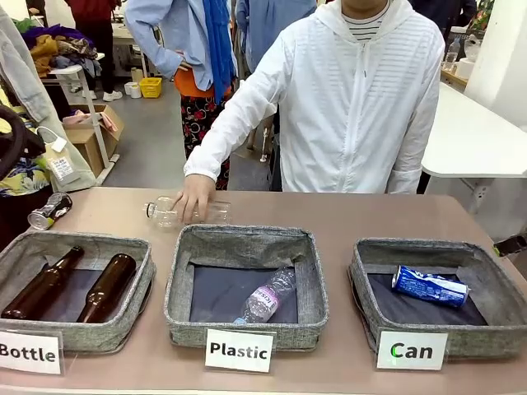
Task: Sort the can waste into the basket.
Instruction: Pick up the can waste from the table and place it in the right Fabric basket.
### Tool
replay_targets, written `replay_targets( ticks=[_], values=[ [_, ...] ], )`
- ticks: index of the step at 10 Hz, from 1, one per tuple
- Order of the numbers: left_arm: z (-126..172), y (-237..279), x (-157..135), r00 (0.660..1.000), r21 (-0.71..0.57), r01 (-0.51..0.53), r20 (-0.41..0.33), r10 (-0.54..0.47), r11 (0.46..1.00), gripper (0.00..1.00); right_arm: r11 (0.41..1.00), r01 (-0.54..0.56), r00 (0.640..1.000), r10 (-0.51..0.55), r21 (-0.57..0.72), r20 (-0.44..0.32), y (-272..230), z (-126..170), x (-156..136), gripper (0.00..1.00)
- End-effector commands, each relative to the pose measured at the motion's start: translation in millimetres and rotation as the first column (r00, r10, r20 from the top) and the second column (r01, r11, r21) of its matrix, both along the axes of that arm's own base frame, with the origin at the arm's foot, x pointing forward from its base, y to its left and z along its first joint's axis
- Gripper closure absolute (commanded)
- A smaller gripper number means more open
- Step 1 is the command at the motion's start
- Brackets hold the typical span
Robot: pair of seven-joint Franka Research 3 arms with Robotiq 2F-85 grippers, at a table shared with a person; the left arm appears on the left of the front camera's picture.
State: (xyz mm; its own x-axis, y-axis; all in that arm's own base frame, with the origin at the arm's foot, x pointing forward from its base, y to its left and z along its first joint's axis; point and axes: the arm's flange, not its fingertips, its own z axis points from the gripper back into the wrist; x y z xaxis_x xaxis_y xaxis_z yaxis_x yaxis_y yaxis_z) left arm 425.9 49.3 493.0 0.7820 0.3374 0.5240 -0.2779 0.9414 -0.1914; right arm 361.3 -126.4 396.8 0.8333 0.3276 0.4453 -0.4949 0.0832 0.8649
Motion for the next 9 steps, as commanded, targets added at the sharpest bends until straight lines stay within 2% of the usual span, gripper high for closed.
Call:
replay_targets(
  ticks=[1, 3, 4, 5, 7, 9],
  values=[
    [-17, 10, 49, 0.986, 0.023, 0.121, -0.116, -0.117, 0.992, 0.0, 1.0, -0.005, 1.0, 0.004, 0.019, 0.015, -1, 2, -1, 0.0],
    [-39, 19, 81, 0.964, 0.037, 0.225, -0.152, -0.217, 0.974, 0.0, 1.0, -0.005, 1.0, 0.004, 0.019, 0.015, -1, 2, -1, 0.0],
    [-52, 25, 100, 0.977, 0.044, 0.158, -0.153, -0.15, 0.986, 0.0, 1.0, -0.005, 1.0, 0.004, 0.019, 0.015, -1, 2, -1, 0.0],
    [-69, 29, 116, 0.972, 0.059, 0.129, -0.205, -0.114, 0.99, 0.0, 1.0, -0.005, 1.0, 0.004, 0.019, 0.015, -1, 2, -1, 0.0],
    [-100, 29, 137, 0.967, 0.125, 0.143, -0.23, -0.111, 0.982, 0.0, 1.0, -0.005, 1.0, 0.004, 0.019, 0.015, -1, 2, -1, 0.0],
    [-117, 31, 163, 0.978, 0.173, 0.139, -0.177, -0.108, 0.975, 0.0, 1.0, -0.005, 1.0, 0.004, 0.019, 0.015, -1, 2, -1, 0.0]
  ],
)
